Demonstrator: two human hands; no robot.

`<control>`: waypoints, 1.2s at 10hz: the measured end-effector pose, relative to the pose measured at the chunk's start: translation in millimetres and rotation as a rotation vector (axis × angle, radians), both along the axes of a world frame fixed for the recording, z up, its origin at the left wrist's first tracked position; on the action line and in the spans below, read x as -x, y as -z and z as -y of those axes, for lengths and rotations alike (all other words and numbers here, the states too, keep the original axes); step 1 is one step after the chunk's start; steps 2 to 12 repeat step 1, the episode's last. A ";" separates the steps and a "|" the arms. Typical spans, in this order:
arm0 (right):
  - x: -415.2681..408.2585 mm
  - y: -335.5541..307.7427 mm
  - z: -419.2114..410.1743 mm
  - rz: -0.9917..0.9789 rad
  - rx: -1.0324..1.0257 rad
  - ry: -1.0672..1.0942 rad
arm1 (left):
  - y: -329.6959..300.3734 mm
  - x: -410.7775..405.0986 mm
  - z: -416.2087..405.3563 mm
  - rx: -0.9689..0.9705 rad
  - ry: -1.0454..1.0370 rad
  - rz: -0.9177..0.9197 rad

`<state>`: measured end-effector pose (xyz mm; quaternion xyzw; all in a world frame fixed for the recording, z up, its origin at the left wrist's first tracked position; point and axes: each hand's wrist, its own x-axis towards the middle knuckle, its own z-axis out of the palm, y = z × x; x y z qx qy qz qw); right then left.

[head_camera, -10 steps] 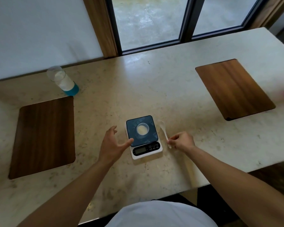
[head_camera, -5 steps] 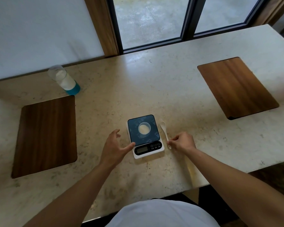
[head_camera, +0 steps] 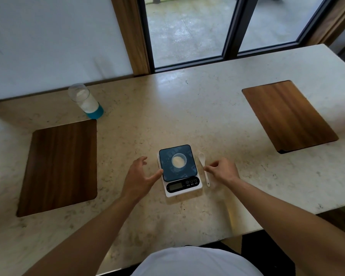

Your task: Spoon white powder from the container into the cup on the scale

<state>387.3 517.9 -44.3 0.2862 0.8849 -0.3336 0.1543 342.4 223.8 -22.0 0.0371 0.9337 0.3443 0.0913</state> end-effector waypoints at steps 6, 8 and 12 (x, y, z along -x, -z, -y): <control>18.2 -13.2 7.7 -0.098 -0.033 -0.048 | -7.8 13.4 -1.8 0.011 -0.008 -0.045; 18.2 -13.2 7.7 -0.098 -0.033 -0.048 | -7.8 13.4 -1.8 0.011 -0.008 -0.045; 18.2 -13.2 7.7 -0.098 -0.033 -0.048 | -7.8 13.4 -1.8 0.011 -0.008 -0.045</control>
